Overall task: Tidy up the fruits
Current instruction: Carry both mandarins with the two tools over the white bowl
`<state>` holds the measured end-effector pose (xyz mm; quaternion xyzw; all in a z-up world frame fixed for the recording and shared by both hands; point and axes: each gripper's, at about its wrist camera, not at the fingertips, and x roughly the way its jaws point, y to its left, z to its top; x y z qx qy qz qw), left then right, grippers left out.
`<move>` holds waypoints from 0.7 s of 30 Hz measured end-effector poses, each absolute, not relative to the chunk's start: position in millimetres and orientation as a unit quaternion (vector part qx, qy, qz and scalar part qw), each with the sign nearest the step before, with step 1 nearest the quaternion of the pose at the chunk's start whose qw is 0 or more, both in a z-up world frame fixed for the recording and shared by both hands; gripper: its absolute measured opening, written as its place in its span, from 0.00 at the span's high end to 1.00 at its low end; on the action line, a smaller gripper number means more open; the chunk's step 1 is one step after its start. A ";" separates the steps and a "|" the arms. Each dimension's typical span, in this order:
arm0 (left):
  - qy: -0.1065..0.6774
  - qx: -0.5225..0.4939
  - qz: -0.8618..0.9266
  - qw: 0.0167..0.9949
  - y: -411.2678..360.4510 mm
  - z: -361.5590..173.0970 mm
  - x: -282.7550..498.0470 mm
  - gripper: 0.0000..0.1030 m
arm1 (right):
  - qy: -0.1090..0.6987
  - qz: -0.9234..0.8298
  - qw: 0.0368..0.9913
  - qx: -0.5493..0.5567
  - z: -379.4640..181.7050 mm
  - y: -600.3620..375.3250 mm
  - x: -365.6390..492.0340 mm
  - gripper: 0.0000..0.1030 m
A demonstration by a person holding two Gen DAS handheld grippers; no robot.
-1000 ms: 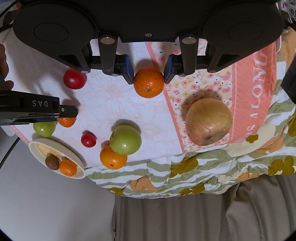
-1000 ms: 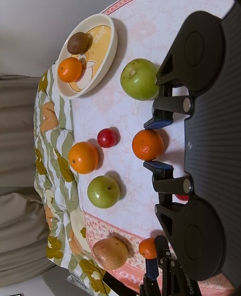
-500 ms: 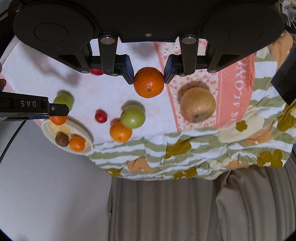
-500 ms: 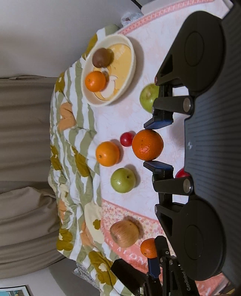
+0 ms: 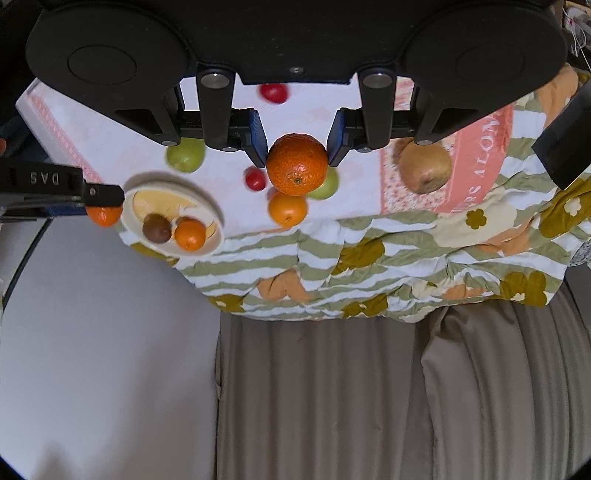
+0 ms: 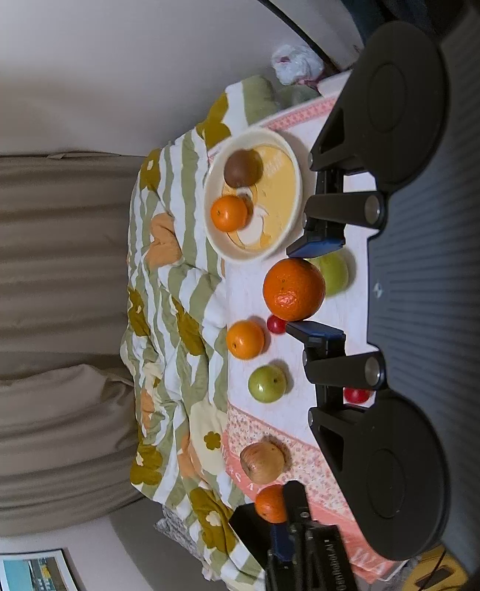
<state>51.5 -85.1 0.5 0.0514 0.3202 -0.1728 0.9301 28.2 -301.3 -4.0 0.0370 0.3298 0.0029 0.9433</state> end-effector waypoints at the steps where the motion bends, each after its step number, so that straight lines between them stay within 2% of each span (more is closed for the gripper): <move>1: 0.318 0.052 -0.169 0.932 -93.3 2.4 49.9 0.62 | 0.330 0.007 0.944 0.034 -2.3 -311.5 27.0 0.49; 13: 0.319 0.039 -0.142 0.936 -191.7 2.0 60.6 0.62 | 0.330 0.039 0.943 0.020 -6.0 -412.4 48.2 0.49; 21: 0.332 0.050 -0.154 0.929 -247.2 -11.9 95.0 0.62 | 0.347 0.038 0.937 0.020 -22.6 -459.8 78.8 0.49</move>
